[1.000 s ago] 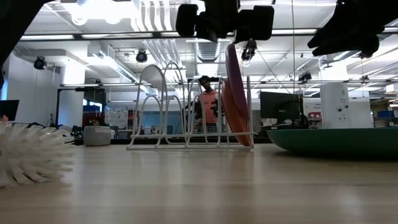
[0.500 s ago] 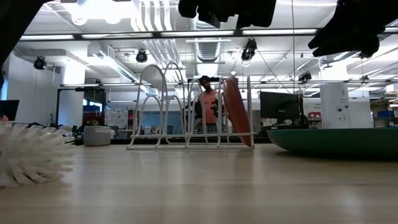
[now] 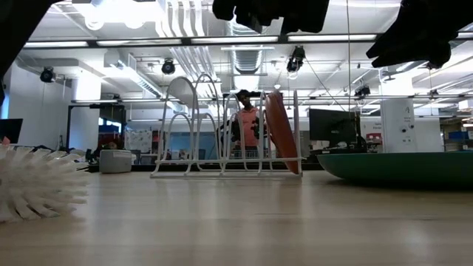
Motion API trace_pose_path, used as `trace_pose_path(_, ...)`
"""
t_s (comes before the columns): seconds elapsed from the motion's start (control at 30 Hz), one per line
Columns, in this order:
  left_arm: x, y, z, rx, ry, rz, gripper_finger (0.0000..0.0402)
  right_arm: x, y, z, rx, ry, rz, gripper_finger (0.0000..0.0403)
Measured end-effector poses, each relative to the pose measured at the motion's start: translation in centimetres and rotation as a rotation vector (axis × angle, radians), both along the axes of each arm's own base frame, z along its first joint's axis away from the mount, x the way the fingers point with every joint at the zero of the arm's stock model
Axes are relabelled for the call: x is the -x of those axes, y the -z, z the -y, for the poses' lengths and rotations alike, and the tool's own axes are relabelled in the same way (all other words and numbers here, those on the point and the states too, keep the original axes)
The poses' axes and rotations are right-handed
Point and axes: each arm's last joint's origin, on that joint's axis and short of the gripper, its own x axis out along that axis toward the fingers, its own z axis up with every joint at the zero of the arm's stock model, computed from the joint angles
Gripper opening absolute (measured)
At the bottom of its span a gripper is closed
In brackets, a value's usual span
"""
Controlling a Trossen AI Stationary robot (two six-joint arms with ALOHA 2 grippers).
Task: Sort dishes
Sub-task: Adjust the dish rack on the table
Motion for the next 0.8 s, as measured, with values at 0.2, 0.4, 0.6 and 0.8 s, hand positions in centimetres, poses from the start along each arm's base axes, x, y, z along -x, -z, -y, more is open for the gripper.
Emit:
trace_pose_path(0.2,0.8,-0.9,3.6,-0.026,0.083,-0.127,0.0194,0.2,0.2,0.0,-0.047,-0.01,-0.028,0.0172)
trace_pose_path(0.4,4.3,-2.9,5.0,0.204,0.329,-0.19,0.0194,0.7,0.7,0.6,-0.083,0.027,-0.09,0.0172)
trace_pose_path(0.6,9.7,-4.2,5.1,0.32,0.202,-0.257,0.0194,0.8,1.0,1.4,-0.103,0.057,-0.159,0.0172)
trace_pose_path(0.8,12.1,-6.4,6.4,0.305,0.294,-0.346,0.0194,0.7,1.1,2.4,-0.096,0.072,-0.223,0.0172)
